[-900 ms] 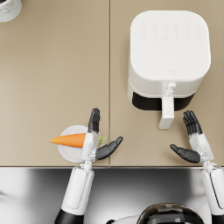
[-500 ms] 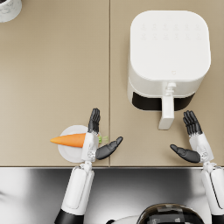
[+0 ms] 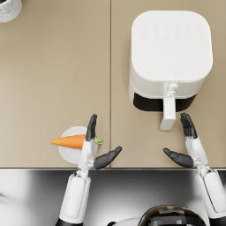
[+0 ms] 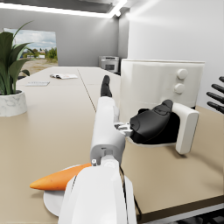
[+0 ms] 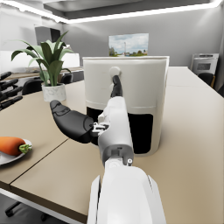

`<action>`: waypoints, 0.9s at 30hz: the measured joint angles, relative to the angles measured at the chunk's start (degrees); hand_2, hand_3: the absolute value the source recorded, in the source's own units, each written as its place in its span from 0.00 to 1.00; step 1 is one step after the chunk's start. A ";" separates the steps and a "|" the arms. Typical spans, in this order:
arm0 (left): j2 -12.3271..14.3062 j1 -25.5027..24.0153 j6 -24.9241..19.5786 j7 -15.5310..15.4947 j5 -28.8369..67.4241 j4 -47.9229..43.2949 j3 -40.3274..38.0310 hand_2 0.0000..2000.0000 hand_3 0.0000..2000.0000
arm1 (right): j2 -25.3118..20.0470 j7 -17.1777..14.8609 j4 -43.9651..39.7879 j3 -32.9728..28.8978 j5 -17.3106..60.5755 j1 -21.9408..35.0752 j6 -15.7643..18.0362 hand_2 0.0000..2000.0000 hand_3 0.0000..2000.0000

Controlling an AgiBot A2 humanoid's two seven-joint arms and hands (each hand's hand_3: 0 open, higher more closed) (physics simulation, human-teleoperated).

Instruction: Pick up the carrot and place it into the air fryer

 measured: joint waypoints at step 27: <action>1.01 -1.36 -27.97 -9.78 69.79 -2.14 -18.04 0.00 0.00 | -5.18 0.40 -3.32 -2.79 4.61 1.36 -0.40 0.00 0.00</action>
